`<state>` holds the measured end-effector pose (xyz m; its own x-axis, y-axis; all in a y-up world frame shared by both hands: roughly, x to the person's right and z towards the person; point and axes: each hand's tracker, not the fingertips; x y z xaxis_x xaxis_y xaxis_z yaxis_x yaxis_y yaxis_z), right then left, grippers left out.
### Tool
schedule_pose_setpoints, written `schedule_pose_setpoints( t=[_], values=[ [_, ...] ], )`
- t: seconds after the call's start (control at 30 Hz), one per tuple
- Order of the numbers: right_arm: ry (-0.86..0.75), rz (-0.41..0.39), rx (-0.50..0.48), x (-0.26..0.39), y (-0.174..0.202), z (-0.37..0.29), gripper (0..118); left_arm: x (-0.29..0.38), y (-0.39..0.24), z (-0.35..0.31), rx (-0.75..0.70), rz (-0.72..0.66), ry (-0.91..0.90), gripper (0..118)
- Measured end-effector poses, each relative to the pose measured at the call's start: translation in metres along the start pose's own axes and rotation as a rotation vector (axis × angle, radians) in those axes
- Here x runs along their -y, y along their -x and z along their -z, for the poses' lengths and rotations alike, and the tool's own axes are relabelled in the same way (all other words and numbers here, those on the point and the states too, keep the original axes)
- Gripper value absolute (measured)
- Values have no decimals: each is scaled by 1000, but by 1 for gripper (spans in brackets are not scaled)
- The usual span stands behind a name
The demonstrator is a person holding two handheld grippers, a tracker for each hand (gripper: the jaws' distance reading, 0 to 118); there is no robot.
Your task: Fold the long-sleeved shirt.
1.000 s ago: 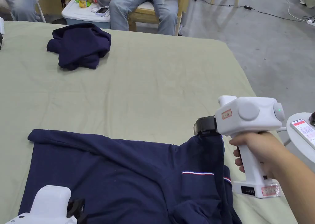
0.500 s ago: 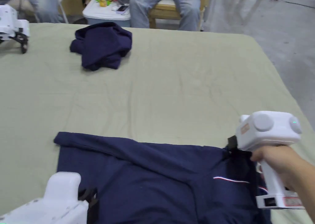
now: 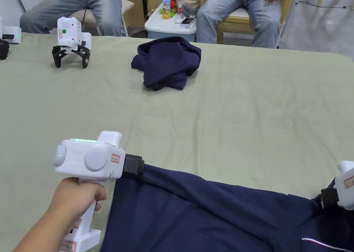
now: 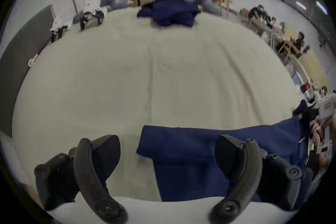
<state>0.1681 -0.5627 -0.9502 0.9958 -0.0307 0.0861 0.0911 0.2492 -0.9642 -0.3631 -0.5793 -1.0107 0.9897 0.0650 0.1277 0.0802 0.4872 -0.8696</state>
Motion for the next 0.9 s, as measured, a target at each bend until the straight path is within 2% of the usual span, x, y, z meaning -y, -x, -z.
schedule_pose_setpoints(
  t=[0.07, 0.1, 0.13, 0.17, 0.2, 0.23, 0.27, 0.3, 0.33, 0.37, 0.43, 0.53, 0.77, 0.9],
  values=[
    [2, -8, 2, 0, 0, 0, 16, -1, -2, 18, 32, 16, 97, 101],
    [3, -10, 3, 0, 1, 0, 16, 1, 0, 29, 63, 5, 166, 94],
    [2, -11, 5, 0, 1, 0, 16, 5, -4, 24, 44, 10, 178, 94],
    [0, -13, 7, 1, 1, 0, 16, -5, -2, 22, 8, 31, 75, 88],
    [-2, -12, 8, 1, 1, 0, 16, -6, -3, 21, 17, -2, 111, 76],
    [-4, -12, 9, 1, 1, 0, 16, -4, -4, 13, -10, -11, 101, 57],
    [-5, -13, 9, 0, 0, 2, 16, -4, -4, 7, -12, 8, 68, 18],
    [-6, -13, 10, 0, 0, 3, 16, -4, -7, 5, 11, 19, 68, 6],
    [-7, -12, 11, 0, 0, 2, 16, -3, -15, 6, 65, 37, 61, 6],
    [-9, -16, 13, 0, 0, 1, 16, 0, -24, -7, -40, 94, 72, 6],
    [-23, -15, 17, 4, 2, -6, 16, 1, -34, -16, -42, 156, 93, 6],
    [-46, -10, 6, 8, -1, -20, 16, -3, -37, -31, -21, 93, 37, 6],
    [-146, -50, -9, 28, -8, -72, 16, 9, -42, -100, 2, 101, -65, 6],
    [-256, -82, 5, 44, -15, -106, 16, 25, -48, -144, 9, 90, -130, 6]
  ],
)
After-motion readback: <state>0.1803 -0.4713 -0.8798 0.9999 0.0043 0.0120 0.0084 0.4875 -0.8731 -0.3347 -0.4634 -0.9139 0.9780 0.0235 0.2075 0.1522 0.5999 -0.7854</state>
